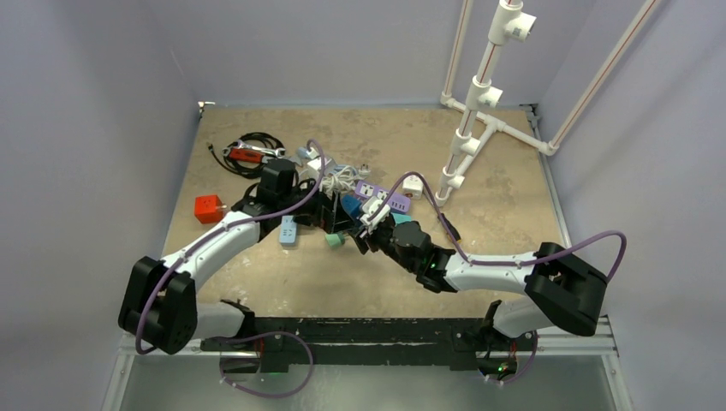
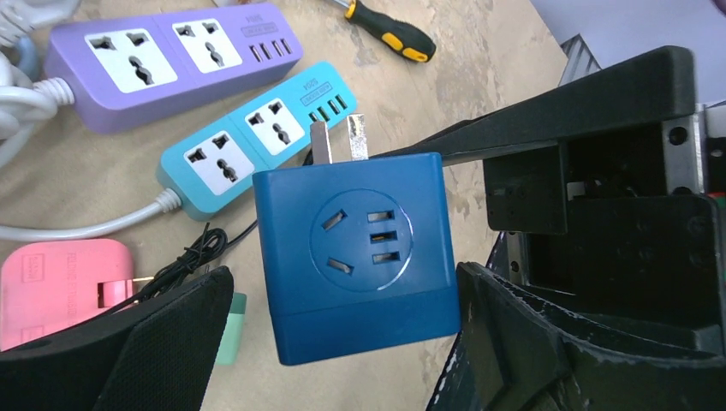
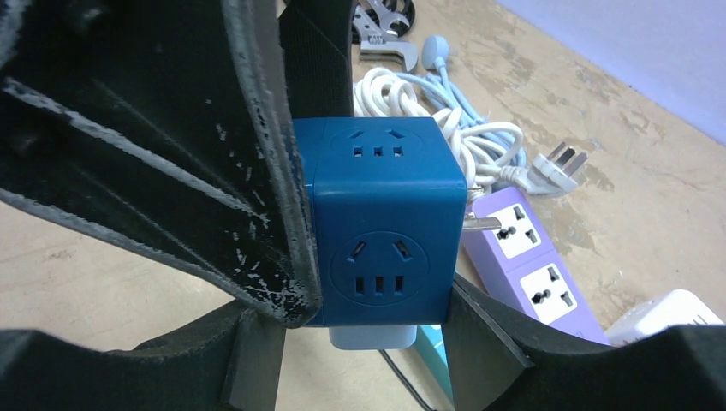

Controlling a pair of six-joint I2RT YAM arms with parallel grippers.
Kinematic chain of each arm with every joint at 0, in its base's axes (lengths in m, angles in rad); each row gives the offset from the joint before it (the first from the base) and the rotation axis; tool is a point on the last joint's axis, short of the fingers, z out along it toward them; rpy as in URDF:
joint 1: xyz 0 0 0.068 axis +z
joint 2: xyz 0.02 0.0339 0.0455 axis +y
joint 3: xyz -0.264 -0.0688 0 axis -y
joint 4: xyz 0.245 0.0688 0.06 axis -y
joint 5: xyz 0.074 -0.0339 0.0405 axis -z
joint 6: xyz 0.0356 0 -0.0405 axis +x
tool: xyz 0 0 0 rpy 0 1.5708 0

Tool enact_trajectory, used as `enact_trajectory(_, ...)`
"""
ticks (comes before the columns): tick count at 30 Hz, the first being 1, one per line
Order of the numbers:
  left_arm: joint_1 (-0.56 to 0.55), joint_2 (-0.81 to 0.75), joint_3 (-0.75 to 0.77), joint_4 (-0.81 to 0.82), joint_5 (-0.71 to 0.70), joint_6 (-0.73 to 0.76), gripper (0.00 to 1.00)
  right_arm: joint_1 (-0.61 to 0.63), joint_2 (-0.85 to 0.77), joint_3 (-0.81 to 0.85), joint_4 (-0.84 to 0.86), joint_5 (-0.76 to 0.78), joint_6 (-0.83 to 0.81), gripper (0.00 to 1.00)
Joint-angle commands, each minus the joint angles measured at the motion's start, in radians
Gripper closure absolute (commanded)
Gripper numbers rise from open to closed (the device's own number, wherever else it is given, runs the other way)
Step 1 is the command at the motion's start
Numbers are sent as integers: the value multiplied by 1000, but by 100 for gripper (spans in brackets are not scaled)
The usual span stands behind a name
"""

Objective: Pull the plug off the socket
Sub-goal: Place the plug at the center of the board, then remove the plug from the socket.

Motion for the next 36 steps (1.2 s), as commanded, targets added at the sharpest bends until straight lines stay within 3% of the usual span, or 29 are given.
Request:
enact_trajectory(1, -19, 33, 43, 11, 40, 4, 1, 5, -1, 60, 53, 27, -33, 100)
enact_trajectory(10, -22, 51, 44, 26, 49, -18, 11, 13, 1, 62, 50, 28, -50, 100)
enact_trajectory(13, -22, 62, 43, 34, 68, -26, 24, 16, 0, 61, 51, 34, -53, 100)
enact_trajectory(21, -22, 82, 37, 61, 123, -60, 38, 29, 11, 67, 46, 45, -75, 100)
enact_trajectory(22, -22, 85, 34, 88, 130, -66, 42, 32, 12, 69, 46, 49, -77, 100)
enact_trajectory(25, -22, 93, 35, 99, 136, -73, 72, 38, 15, 70, 45, 60, -81, 97)
enact_trajectory(27, -22, 91, 38, 96, 129, -74, 93, 38, 10, 72, 43, 61, -77, 84)
enact_trajectory(28, -22, 85, 40, 89, 113, -70, 100, 39, 6, 71, 37, 61, -69, 72)
enact_trajectory(32, -9, 29, 39, 24, -39, -45, 100, 37, -30, 62, 30, 26, -26, 25)
enact_trajectory(34, 3, -2, 22, 56, -44, -65, 100, 37, -53, 49, 42, 25, -23, 11)
enact_trajectory(36, 23, -21, 15, 61, -42, -76, 100, 33, -74, 36, 50, 14, -20, 3)
